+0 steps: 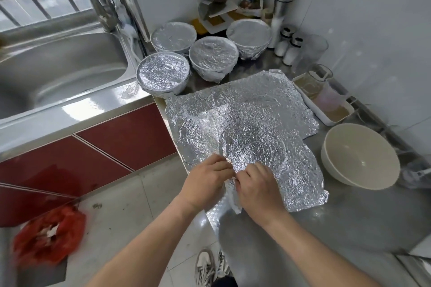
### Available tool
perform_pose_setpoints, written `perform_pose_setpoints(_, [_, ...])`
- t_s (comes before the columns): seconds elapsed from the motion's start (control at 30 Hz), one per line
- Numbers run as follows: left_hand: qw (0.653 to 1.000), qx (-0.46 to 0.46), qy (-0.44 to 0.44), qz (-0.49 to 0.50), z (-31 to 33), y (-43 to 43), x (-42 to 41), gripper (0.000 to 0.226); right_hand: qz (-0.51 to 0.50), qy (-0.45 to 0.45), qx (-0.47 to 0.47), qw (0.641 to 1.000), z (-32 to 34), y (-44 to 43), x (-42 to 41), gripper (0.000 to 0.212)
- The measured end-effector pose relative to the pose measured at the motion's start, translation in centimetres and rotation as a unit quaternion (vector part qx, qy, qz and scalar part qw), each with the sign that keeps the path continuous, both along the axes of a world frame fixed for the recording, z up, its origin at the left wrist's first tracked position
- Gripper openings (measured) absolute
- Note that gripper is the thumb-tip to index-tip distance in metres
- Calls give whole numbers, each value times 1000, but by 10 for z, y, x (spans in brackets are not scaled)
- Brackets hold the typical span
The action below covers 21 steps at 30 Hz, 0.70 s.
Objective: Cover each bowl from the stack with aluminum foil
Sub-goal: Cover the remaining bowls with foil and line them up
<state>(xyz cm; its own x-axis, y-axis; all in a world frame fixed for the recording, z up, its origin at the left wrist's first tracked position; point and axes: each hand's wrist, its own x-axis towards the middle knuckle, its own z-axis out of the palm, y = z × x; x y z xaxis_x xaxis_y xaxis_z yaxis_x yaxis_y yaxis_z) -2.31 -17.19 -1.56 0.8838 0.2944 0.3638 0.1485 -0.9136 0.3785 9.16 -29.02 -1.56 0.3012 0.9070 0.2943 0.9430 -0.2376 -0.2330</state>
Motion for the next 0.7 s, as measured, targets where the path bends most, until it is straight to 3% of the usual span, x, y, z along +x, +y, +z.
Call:
perform_pose_setpoints(0.17, [1000,-22,21,-5,4,10,-2,30,-1,47,10,999,8,0,-1,9])
perform_pose_setpoints(0.27, [997,-39,52,32,4,14,-6,27,-41,193,13,980,14,-8,4,22])
perform_pose_setpoints(0.37, [996,-68,57,30,12,7,-5,19,-62,294,12,954,15,-13,13,13])
perform_pose_setpoints(0.4, [996,-71,54,14,15,4,-3,14,-49,280,4,959,14,-13,16,10])
perform_pose_setpoints(0.53, [995,-68,72,-25,10,1,-1,31,-8,193,-28,981,9,-12,16,8])
perform_pose_setpoints(0.7, [998,-16,43,-49,3,3,0,8,27,63,-47,997,6,-13,10,16])
